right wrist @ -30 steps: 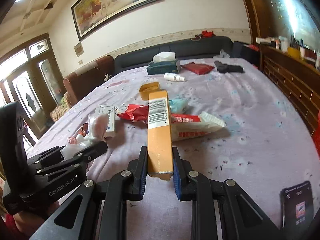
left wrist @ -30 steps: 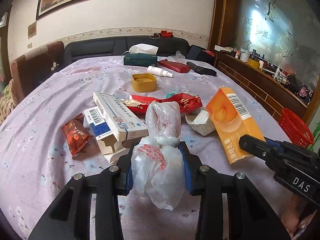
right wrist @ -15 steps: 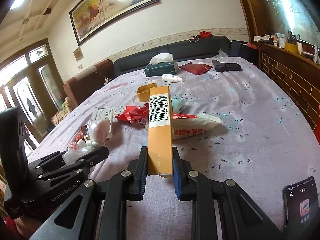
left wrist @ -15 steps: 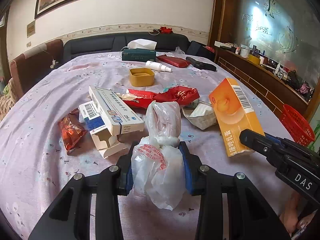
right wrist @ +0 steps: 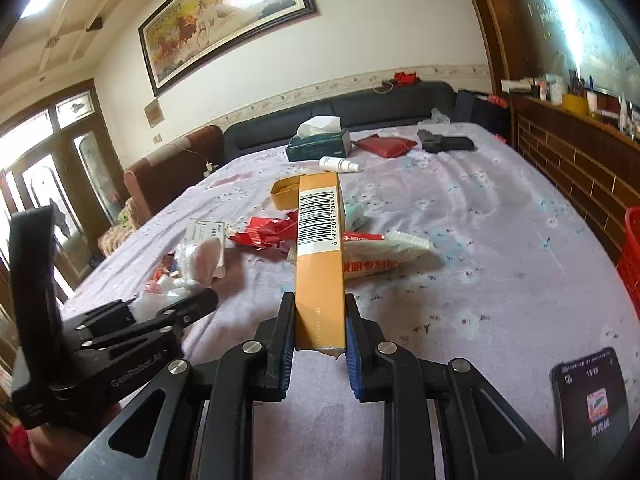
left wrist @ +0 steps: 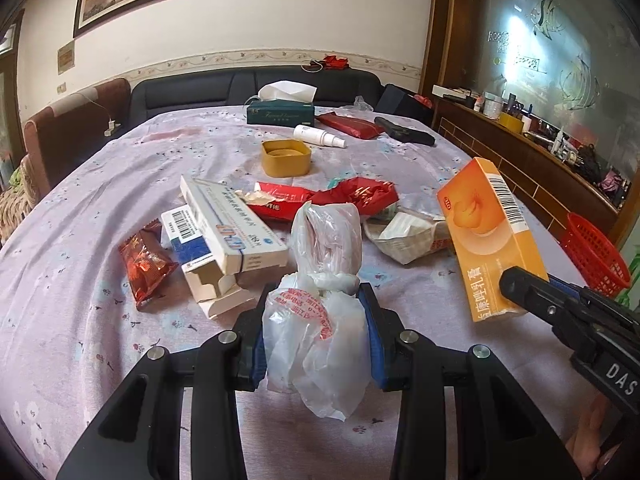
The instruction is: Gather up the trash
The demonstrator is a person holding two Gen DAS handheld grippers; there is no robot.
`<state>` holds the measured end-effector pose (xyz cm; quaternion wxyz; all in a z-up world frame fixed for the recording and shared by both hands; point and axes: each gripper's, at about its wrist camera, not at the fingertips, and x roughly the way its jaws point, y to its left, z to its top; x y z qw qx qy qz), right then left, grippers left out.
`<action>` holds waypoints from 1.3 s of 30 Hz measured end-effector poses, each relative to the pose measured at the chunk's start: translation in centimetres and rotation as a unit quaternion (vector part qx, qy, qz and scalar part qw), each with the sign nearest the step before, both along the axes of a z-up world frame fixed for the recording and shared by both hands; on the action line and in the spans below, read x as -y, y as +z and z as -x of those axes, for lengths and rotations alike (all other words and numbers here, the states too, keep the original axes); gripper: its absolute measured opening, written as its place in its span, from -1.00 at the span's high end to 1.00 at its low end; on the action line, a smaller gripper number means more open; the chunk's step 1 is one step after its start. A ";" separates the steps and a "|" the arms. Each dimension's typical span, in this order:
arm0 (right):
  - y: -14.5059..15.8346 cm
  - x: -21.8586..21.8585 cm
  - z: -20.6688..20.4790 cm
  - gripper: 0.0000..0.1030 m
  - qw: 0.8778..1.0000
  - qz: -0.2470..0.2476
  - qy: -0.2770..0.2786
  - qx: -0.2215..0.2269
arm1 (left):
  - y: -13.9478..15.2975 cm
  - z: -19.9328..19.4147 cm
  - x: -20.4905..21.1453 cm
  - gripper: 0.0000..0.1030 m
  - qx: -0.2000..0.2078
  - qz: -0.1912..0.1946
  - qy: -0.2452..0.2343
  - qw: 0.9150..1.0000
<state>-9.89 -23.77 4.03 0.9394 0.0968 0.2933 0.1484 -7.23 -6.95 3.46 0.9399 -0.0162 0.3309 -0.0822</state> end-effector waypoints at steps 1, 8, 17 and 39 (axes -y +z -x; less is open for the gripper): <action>0.3 0.2 0.2 0.54 1.000 0.000 -0.002 0.002 | 0.2 0.1 0.2 0.27 0.002 -0.002 -0.002 1.000; 1.4 2.2 1.3 0.54 1.000 -0.018 -0.012 -0.003 | 1.3 0.5 1.7 0.27 0.015 -0.018 -0.016 1.000; 2.5 3.4 2.5 0.54 1.000 -0.025 -0.016 0.006 | 2.0 1.0 3.7 0.27 0.026 -0.040 -0.031 0.998; 2.7 4.1 2.9 0.54 0.999 -0.031 -0.019 0.008 | 2.2 1.5 5.6 0.27 0.036 -0.060 -0.049 0.996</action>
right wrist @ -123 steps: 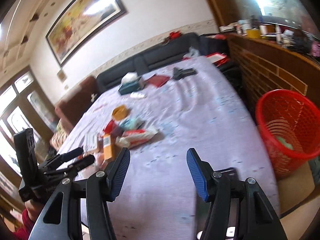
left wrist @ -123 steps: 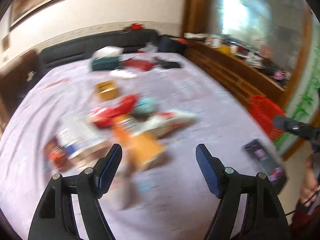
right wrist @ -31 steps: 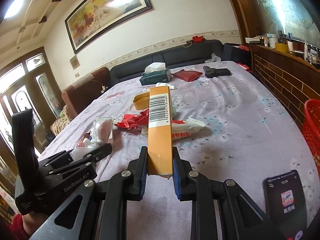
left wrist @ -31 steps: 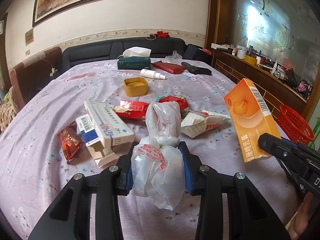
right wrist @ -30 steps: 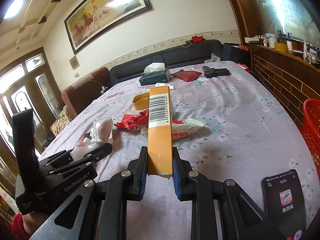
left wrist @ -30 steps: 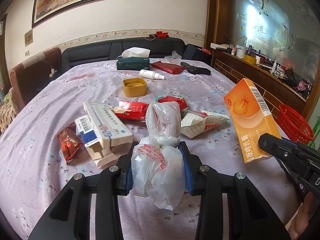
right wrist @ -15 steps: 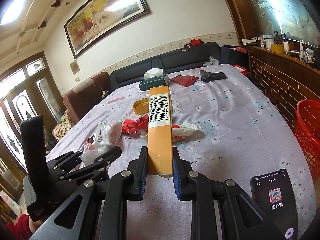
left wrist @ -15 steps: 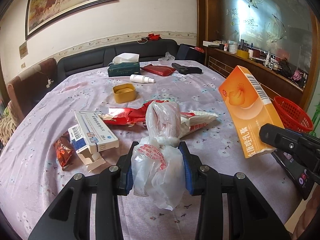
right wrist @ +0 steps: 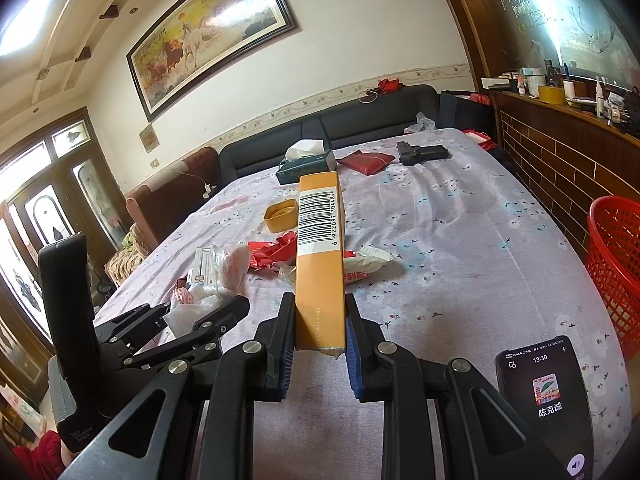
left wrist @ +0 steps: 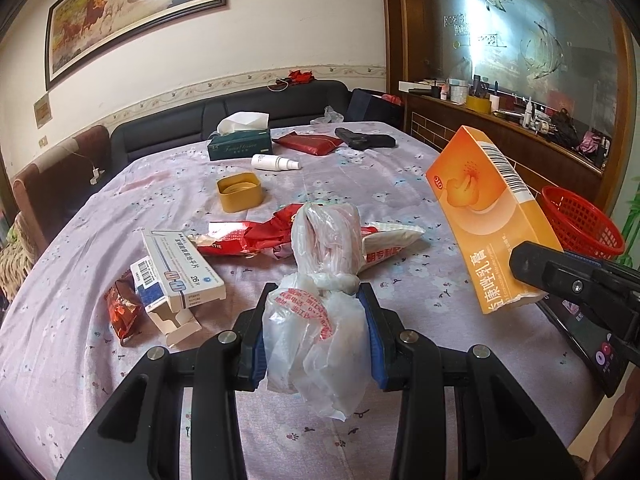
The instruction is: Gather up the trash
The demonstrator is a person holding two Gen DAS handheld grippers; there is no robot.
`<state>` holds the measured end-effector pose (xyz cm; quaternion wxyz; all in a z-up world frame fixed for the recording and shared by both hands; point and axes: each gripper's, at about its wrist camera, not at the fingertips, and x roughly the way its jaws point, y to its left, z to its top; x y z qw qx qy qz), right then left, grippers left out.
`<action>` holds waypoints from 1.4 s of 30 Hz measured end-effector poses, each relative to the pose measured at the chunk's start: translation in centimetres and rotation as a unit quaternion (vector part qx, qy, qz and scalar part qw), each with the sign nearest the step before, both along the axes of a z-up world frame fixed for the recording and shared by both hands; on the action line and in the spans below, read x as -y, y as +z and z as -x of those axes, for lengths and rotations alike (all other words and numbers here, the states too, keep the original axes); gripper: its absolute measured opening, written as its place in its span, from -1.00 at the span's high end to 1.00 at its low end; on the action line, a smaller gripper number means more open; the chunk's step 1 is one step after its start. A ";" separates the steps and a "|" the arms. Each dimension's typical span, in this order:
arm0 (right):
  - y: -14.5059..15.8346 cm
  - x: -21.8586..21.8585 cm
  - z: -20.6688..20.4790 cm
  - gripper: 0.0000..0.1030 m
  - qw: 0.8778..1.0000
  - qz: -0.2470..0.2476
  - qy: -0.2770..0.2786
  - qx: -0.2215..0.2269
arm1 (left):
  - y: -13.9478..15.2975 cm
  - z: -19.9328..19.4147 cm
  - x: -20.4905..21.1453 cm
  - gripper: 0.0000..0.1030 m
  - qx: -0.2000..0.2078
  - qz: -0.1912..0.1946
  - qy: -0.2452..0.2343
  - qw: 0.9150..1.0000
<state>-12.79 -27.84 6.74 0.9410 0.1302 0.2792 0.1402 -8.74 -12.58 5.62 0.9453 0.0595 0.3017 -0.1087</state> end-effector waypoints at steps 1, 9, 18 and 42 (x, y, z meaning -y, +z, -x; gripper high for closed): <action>0.0 0.0 0.0 0.54 1.000 0.000 0.000 0.000 | 0.0 0.0 0.0 0.27 0.000 0.000 0.000 1.000; 0.1 0.2 0.0 0.54 1.000 -0.003 0.000 -0.001 | 0.0 0.0 0.0 0.27 0.000 0.000 0.000 1.000; 0.2 0.5 0.2 0.54 1.000 -0.010 -0.002 0.000 | 0.0 0.0 0.1 0.27 0.000 -0.001 0.000 1.000; -0.1 0.9 0.2 0.54 1.000 -0.012 -0.003 -0.004 | -0.1 0.0 0.3 0.27 -0.002 -0.002 0.000 1.000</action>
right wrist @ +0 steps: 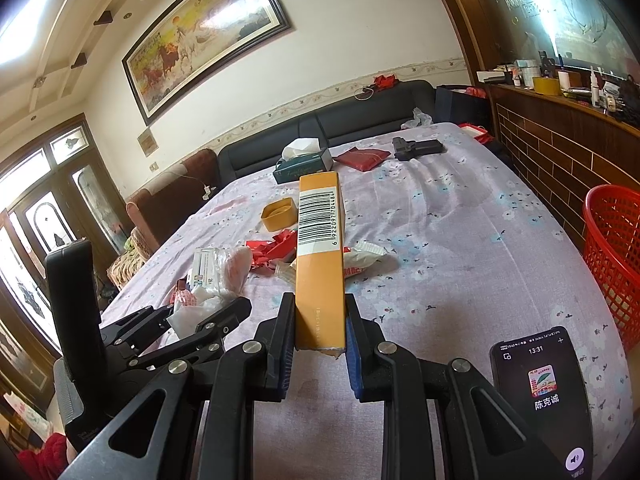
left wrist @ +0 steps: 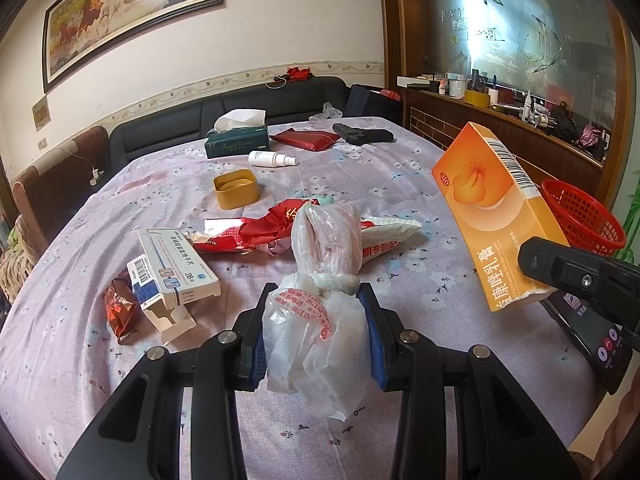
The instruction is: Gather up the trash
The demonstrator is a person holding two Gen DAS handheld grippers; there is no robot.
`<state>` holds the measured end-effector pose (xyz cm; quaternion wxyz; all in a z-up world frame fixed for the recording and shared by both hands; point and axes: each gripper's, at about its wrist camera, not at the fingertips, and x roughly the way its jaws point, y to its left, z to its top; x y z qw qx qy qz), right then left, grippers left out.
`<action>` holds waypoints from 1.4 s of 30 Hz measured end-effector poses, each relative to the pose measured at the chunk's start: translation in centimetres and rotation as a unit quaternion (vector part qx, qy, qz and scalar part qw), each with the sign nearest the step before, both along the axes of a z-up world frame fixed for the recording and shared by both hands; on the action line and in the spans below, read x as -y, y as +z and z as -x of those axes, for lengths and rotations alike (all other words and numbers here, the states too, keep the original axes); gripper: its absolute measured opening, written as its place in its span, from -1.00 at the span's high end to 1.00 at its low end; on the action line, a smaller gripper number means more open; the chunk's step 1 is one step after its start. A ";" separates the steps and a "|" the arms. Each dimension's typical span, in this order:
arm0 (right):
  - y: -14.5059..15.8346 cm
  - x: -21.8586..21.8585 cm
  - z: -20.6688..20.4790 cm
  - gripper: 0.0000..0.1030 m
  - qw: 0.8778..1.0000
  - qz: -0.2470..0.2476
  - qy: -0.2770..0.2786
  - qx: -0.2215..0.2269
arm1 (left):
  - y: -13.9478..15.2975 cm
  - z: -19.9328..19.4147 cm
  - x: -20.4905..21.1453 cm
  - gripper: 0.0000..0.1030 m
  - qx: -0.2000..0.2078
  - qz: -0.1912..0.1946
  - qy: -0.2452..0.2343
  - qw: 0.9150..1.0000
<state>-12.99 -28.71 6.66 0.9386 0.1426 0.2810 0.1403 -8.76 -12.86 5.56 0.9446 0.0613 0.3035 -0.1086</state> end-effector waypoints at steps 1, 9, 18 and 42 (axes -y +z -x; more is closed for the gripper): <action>0.0 0.0 0.0 0.54 1.000 -0.001 0.000 -0.001 | 0.0 0.1 0.0 0.27 0.000 0.000 0.000 1.000; 0.0 0.1 -0.1 0.54 1.000 -0.001 0.000 0.000 | 0.0 0.0 0.0 0.27 0.000 0.000 0.000 1.000; -0.1 0.3 0.0 0.54 1.000 -0.006 -0.001 -0.001 | 0.0 -0.1 0.1 0.27 0.000 -0.001 0.000 1.000; 3.6 13.4 6.5 0.54 0.986 -0.042 -0.155 0.046 | 4.7 -0.5 9.1 0.27 -0.033 0.032 -0.147 0.988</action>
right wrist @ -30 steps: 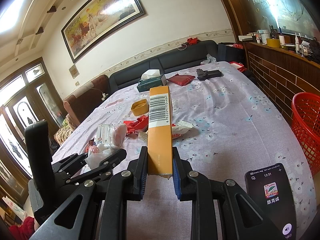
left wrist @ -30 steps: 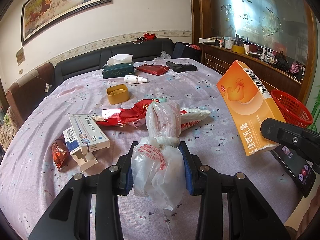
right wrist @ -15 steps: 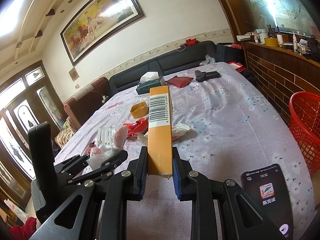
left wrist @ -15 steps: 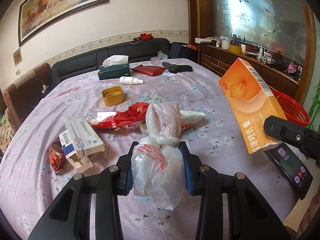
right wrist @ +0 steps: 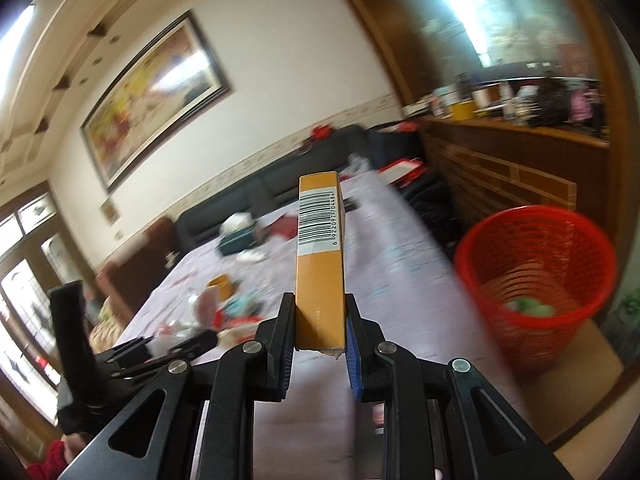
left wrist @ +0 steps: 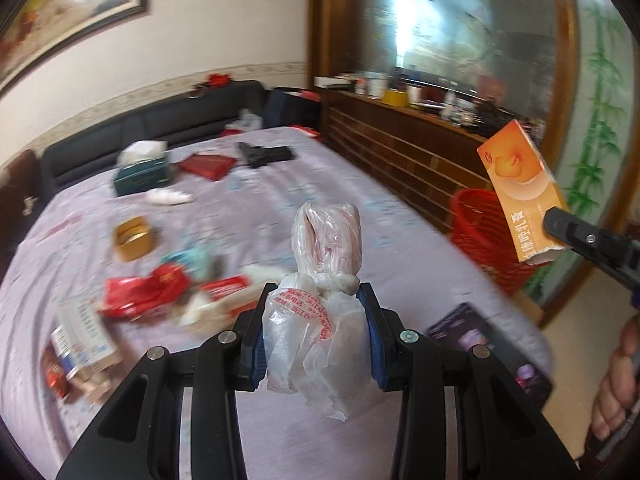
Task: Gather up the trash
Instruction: 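Carry the carton to the red basket and release while the left tool drops the bag in, then move both open tools back over the remaining trash on the table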
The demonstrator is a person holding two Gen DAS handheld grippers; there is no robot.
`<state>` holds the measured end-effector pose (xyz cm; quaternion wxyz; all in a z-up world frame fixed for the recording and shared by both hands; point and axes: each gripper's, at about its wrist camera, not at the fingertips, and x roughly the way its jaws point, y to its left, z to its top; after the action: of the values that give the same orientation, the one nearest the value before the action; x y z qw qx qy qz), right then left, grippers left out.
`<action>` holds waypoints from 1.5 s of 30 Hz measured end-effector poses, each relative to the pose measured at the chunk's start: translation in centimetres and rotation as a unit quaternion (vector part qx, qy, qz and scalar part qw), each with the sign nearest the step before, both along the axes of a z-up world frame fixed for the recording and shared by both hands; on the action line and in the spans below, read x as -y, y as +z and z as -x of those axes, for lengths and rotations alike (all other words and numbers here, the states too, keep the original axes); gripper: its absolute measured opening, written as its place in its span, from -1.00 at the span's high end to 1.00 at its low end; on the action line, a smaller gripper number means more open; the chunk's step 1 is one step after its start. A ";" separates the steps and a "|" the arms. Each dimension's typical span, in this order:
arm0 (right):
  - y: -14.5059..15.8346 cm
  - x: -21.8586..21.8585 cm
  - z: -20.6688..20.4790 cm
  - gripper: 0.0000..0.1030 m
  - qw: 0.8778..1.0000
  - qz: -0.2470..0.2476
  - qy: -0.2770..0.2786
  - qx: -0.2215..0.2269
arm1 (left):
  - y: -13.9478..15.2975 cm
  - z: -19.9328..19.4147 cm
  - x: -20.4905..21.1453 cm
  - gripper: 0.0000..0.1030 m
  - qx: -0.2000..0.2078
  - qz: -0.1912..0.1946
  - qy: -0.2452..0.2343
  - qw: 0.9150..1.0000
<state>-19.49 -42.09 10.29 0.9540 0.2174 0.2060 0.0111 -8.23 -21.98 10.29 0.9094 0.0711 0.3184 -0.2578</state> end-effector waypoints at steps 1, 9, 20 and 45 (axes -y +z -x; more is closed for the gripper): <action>0.0 1.0 0.4 0.54 1.000 -0.001 -0.014 -0.001 | 0.2 0.0 0.7 0.27 -0.006 0.003 -0.010 1.000; -1.0 9.2 2.7 0.54 0.994 -0.028 -0.098 -0.025 | 1.8 -0.6 10.3 0.27 -0.047 0.009 -0.108 0.993; -1.9 16.6 1.4 0.53 0.989 -0.062 -0.129 -0.043 | 0.2 -3.2 23.5 0.26 -0.087 -0.010 -0.184 0.979; -0.4 7.7 0.3 0.20 0.998 -0.029 -0.029 -0.048 | 0.8 -0.7 11.4 -0.27 -0.047 -0.001 -0.106 0.993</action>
<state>-19.80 -49.79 9.92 0.9362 0.2511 0.2450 -0.0216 -7.52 -33.40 11.10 0.8609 0.0926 0.3519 -0.3555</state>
